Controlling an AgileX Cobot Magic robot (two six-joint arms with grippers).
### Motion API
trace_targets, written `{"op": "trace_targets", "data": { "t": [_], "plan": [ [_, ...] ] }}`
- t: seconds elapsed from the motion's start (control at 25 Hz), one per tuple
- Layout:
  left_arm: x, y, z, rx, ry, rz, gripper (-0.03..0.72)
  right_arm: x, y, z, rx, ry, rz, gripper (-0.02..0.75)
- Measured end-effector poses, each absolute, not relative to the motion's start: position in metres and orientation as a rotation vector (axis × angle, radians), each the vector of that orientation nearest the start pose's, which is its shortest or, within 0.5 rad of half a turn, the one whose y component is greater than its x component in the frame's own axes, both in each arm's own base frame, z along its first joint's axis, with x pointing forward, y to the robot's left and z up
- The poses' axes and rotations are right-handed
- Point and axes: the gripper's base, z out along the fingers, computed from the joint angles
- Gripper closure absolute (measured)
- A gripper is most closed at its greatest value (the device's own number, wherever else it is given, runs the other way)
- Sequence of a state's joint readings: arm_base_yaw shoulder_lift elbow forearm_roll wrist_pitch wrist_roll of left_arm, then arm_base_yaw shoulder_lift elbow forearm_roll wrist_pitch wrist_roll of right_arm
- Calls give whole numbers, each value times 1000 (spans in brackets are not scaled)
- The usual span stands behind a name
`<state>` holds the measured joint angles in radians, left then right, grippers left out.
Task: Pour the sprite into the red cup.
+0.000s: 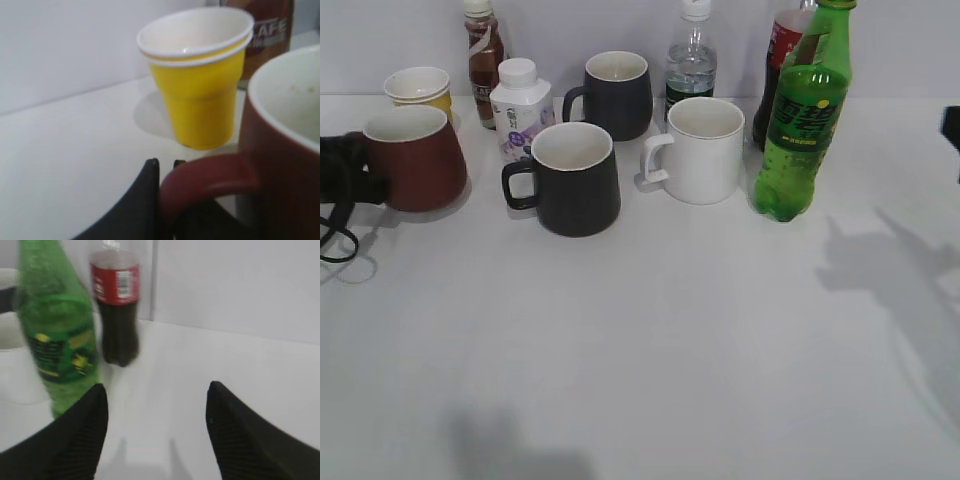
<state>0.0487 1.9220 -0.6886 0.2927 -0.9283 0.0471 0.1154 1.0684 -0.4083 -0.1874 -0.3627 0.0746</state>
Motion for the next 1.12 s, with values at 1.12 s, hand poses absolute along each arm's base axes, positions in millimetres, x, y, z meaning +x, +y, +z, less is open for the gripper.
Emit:
{"op": "trace_targets", "data": {
  "t": [1.12],
  "plan": [
    [253,-27,207,445,1752,-24,638,324,77,161,-552,1739,366,90]
  ]
}}
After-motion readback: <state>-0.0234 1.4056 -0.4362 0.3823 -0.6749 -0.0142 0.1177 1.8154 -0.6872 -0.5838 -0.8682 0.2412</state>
